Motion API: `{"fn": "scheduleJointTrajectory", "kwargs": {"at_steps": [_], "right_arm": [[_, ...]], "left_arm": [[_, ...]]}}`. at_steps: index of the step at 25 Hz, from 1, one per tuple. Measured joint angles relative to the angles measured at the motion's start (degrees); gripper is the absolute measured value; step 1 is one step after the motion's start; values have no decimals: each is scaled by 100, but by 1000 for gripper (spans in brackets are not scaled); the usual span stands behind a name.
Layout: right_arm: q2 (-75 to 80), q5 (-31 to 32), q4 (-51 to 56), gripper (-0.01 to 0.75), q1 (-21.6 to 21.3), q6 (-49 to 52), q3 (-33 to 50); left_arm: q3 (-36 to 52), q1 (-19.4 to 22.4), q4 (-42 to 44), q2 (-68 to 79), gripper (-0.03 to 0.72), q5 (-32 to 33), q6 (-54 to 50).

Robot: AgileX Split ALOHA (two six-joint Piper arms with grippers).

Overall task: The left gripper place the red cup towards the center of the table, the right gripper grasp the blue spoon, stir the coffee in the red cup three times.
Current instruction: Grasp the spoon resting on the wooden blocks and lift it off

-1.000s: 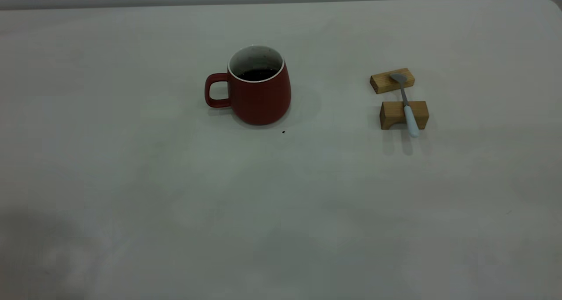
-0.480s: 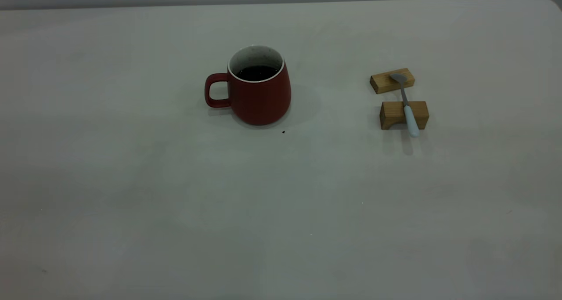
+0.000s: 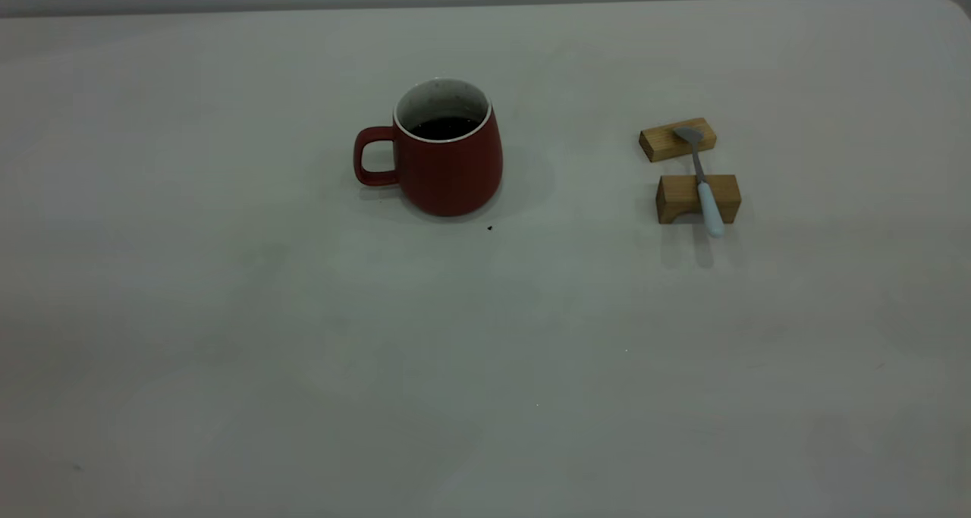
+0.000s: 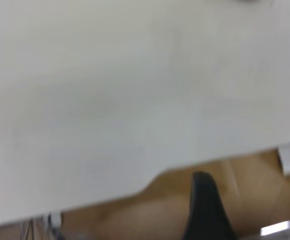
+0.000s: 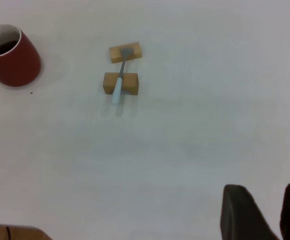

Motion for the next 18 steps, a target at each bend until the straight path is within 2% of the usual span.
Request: {"fn": "scheduleJointTrajectory", "kwargs": {"at_steps": [4,10,14,18], "right_arm": [[0,-13,231,237,0,25,0],[10,-103,574,250,0,89,0],[531,-332,769,331,0,152,-130],[1632,-1020,790,435,0,-55,-242]], "left_arm": [[0,152,98,-681,555,54,58],[0,641,-9,-874,555,127,21],[0,1153,-9,-874,555,127,6],[0,1714,-9,-878,555,127,-6]]}}
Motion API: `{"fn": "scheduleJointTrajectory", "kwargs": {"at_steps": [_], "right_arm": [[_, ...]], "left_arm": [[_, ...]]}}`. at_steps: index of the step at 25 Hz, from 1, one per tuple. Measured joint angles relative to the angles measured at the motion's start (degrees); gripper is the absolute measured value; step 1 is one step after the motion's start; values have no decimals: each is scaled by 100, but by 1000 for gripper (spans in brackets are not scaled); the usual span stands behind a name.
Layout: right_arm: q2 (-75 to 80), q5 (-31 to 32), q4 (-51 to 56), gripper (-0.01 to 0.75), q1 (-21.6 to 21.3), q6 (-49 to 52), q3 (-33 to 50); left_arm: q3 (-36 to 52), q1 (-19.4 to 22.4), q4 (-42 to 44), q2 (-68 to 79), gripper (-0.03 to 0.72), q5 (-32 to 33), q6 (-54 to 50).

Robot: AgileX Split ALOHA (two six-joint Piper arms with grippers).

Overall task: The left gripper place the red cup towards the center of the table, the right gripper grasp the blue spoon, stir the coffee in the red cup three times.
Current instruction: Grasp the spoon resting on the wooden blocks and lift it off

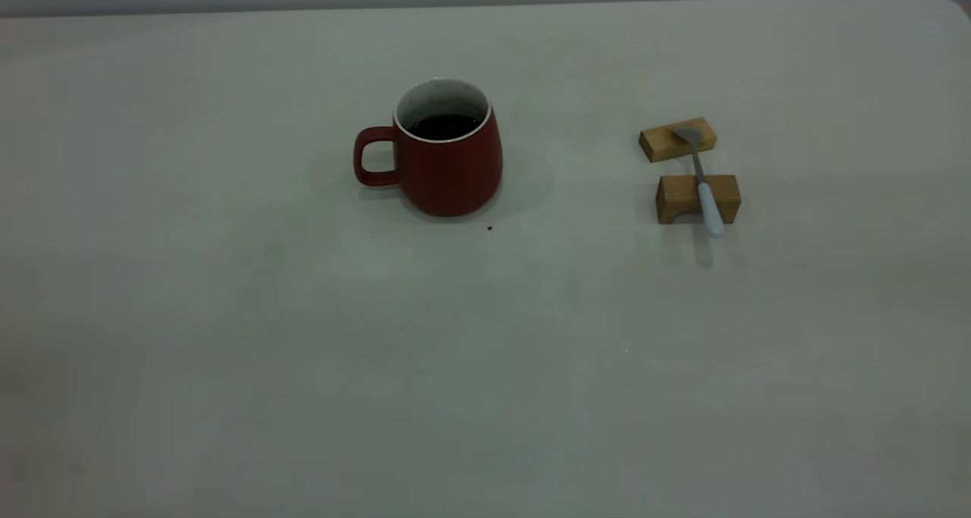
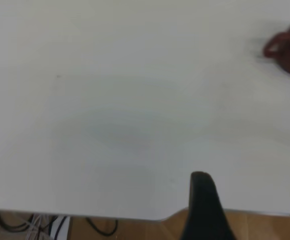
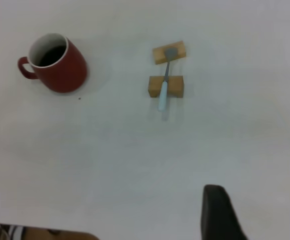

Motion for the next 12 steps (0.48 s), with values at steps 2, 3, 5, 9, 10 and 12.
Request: {"fn": "scheduleJointTrajectory", "kwargs": {"at_steps": [2,3,5,9,10,12], "right_arm": [[751,-482,117,463,0,-191,0],[1081,-680,197,468,0,-312,0],[1888,-1148,445,473,0,-573,0],[3480,-2041,1196,474,0,-1485,-6],[3840,-2208,1421,474,0,-1817,-19],[4695,-2453,2002,475,0,-2448,-147]], "left_arm": [[0,137,0,0,555,0,0],[0,152,0,0,555,0,0],[0,157,0,0,555,0,0],[0,159,0,0,555,0,0],[0,159,0,0,555,0,0],[0,159,0,0,555,0,0]]}}
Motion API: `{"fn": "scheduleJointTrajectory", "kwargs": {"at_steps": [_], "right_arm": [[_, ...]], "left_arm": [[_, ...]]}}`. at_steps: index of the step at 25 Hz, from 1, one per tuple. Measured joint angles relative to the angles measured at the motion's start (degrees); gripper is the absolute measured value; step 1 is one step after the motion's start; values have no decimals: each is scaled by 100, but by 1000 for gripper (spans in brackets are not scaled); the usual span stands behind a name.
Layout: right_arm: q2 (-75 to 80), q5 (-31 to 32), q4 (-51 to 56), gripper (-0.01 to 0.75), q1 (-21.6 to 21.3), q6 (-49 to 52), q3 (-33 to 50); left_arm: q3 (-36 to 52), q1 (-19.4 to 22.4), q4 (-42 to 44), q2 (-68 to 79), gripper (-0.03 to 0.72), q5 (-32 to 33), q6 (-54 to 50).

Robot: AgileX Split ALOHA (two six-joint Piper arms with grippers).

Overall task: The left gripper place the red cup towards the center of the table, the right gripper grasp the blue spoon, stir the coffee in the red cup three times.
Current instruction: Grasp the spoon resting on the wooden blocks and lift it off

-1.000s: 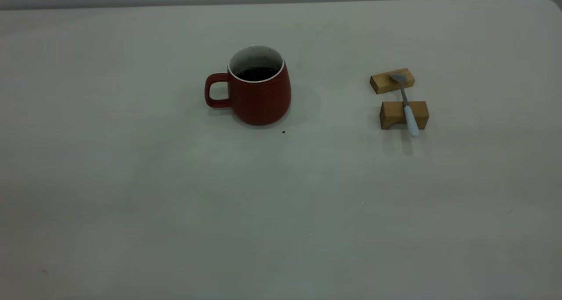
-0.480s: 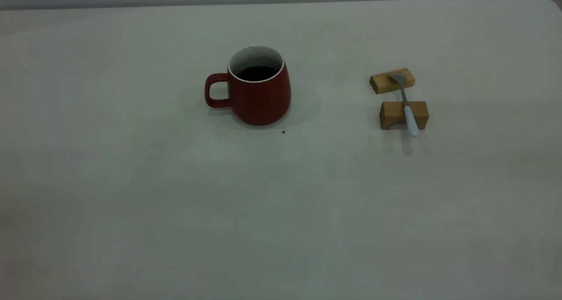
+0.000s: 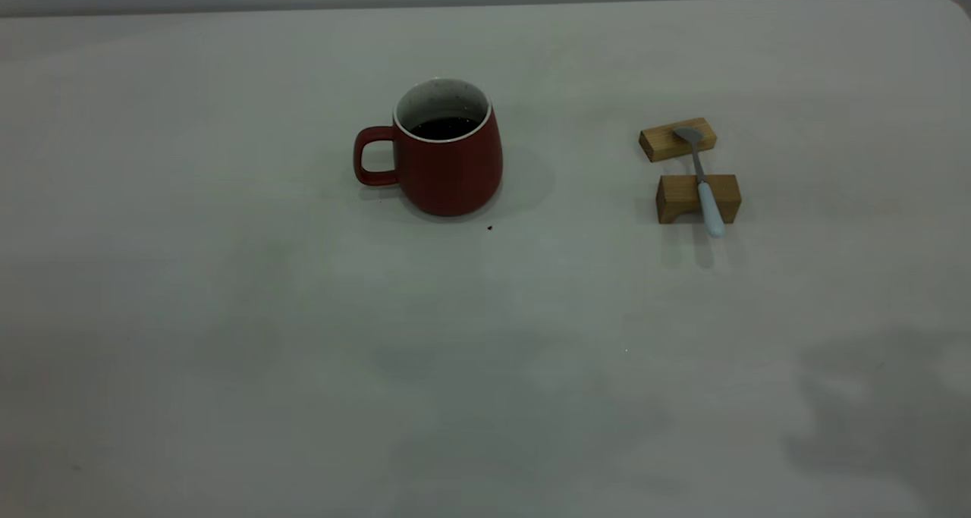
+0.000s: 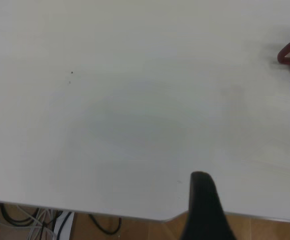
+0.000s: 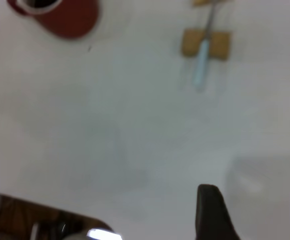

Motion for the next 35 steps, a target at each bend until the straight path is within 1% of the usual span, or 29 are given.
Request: {"fn": "scheduleJointTrajectory", "kwargs": {"at_steps": [3,6,10,13,16,19,21,24,28,35], "right_arm": [[1114,-186,742,475,0,-971,-354],[2057,-307,1158,489,0,-1674,-817],[3102,-320,1258,541,154,-1791,-1510],[3788,-295,1252,553,354,-1444,-2022],[4539,13,1080,555,481,-895,-2658],[5242,322,540,555,560,-64,-3354],[5590,397,130,555,577,636,-3698],[5901,492,-349,555,577,1312,-4104],[6287,767,-444,555,577,1593,-4491],[6872,848,-505,555,628,1694,-4850]], "left_arm": [[0,0,0,0,555,0,0],[0,0,0,0,555,0,0],[0,0,0,0,555,0,0],[0,0,0,0,555,0,0],[0,0,0,0,555,0,0],[0,0,0,0,555,0,6],[0,0,0,0,555,0,6],[0,0,0,0,555,2,6],[0,0,0,0,555,2,6],[0,0,0,0,555,2,6]]}}
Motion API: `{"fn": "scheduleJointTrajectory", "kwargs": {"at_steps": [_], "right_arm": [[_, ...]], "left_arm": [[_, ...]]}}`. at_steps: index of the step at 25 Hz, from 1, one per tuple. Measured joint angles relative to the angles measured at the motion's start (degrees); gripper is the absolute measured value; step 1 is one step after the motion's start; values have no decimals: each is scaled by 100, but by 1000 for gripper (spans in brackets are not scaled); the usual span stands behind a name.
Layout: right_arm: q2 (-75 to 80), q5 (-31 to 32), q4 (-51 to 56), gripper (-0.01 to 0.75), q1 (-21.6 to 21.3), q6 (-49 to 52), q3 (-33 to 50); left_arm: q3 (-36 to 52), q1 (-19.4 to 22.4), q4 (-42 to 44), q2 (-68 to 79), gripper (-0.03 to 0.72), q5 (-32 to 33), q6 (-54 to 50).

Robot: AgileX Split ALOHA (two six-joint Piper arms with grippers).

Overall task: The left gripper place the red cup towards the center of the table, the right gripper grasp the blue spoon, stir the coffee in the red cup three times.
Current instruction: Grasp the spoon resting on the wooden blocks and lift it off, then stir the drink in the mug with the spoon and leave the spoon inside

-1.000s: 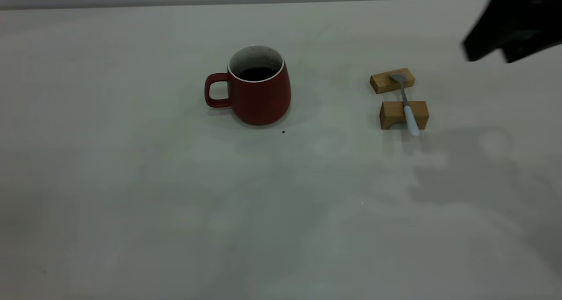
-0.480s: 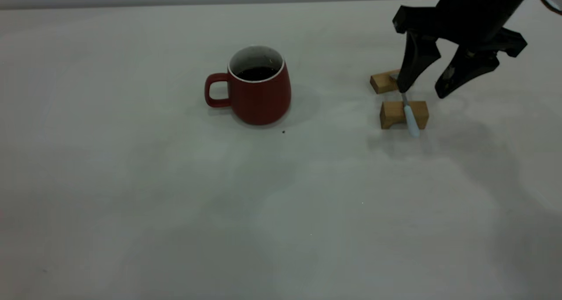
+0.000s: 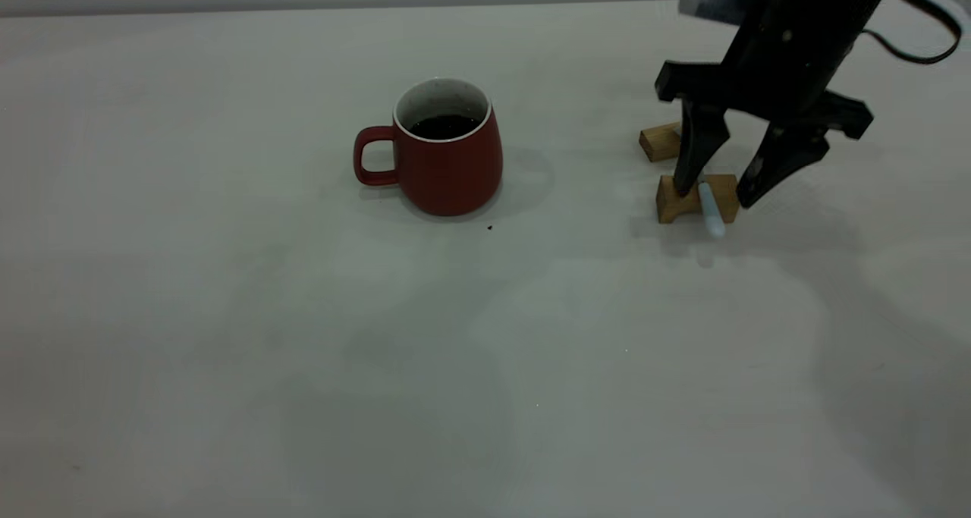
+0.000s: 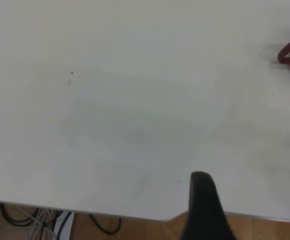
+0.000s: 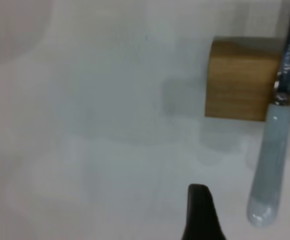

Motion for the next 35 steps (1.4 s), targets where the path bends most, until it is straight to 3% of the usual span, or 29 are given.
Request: {"fn": "scheduleJointTrajectory", "kwargs": {"at_steps": [13,15,19,20,28,35], "right_arm": [[603,-77,-116,529,55,45,-249],[609,-100,-123,446,55,45,-308],[604,-130,-129,138,55,55,-320],[585,-127,-136,125,55,53,-320],[-195,702,-56,133,82,56,-320],[-415,807,2098,133,746,-1028,-320]], "left_arm": [[0,0,0,0,555,0,-5],[0,0,0,0,555,0,-5],[0,0,0,0,555,0,-5],[0,0,0,0,555,0,-5],[0,0,0,0,555,0,-5],[0,0,0,0,555,0,-5]]}}
